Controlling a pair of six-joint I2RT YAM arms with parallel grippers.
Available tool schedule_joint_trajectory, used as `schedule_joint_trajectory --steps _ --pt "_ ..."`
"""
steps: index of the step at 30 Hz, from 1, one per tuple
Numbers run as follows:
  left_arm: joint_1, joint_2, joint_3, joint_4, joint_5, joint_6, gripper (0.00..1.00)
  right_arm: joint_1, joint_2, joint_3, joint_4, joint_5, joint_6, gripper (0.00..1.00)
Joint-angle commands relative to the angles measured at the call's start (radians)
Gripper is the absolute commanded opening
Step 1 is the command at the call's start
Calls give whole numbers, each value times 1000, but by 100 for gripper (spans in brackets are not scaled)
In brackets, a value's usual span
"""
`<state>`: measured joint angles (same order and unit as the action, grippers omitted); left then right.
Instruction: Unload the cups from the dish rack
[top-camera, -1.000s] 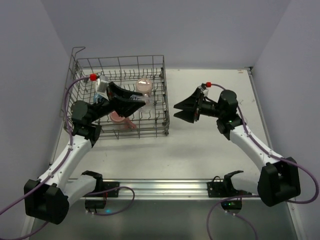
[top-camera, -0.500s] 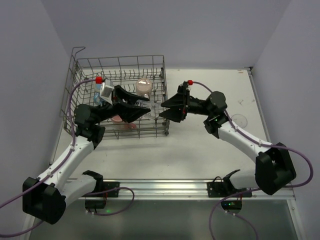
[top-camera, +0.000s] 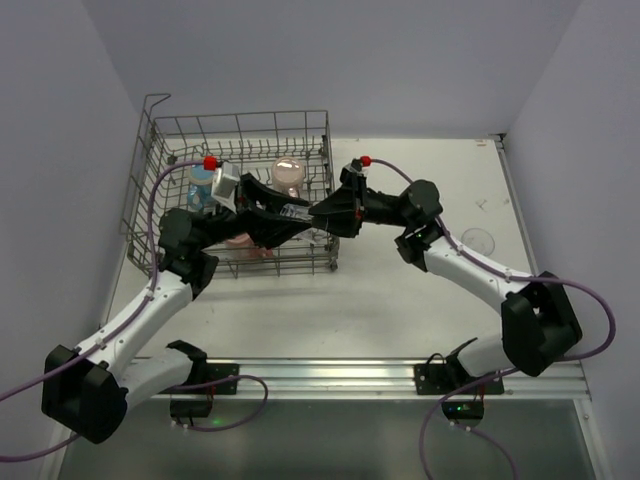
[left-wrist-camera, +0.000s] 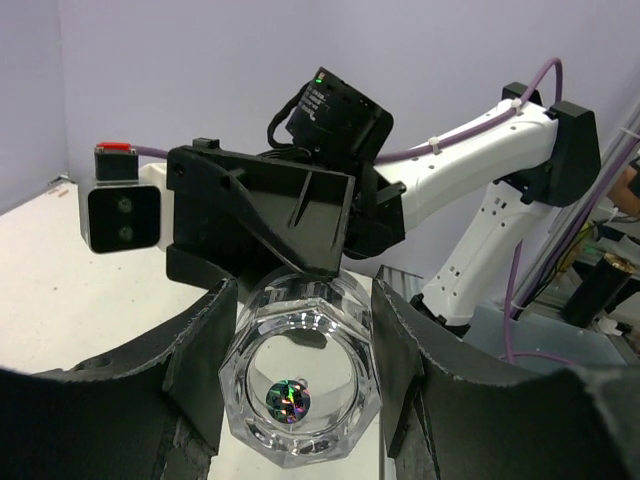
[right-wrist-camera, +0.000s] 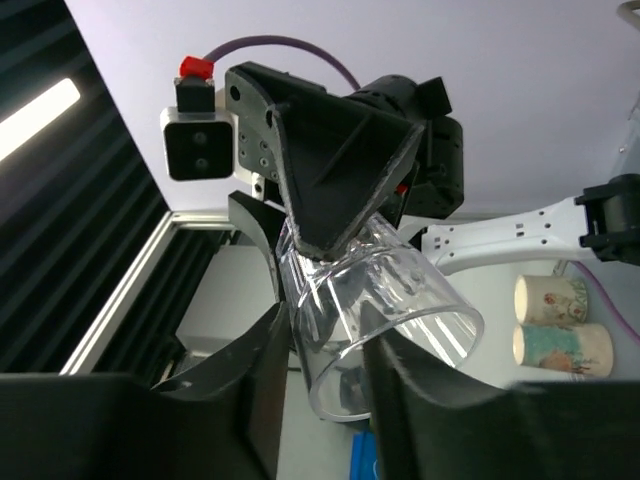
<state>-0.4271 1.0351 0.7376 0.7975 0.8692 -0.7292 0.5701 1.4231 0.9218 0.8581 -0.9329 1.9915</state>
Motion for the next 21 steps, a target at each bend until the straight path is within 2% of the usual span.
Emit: schedule_joint_trajectory --steps 1,3,7,9,11,12,13,15,16,18,21 --pt "-21 14 0 32 -3 14 0 10 14 43 101 32 55 33" --pt "-24 22 0 45 -6 10 0 10 17 37 130 32 72 23" --pt "-32 37 2 54 -3 4 0 11 37 31 205 31 115 15" --pt "-33 43 -1 54 -2 4 0 11 48 32 245 26 133 6" --pt "-33 48 -3 54 -4 5 0 11 53 29 278 23 151 0" --pt "-33 49 -3 52 -1 5 5 11 54 26 285 23 153 0" --pt "-33 51 -3 48 2 7 26 11 53 26 285 22 151 0" --pt "-33 52 -3 43 10 10 54 11 48 23 283 19 138 0" --pt "-35 51 -3 20 8 26 82 10 46 22 282 17 133 0" --pt "-33 30 2 -21 -10 56 99 8 51 19 268 6 109 0" --pt "-33 -1 29 -130 -41 123 100 -1 48 0 220 -7 46 0"
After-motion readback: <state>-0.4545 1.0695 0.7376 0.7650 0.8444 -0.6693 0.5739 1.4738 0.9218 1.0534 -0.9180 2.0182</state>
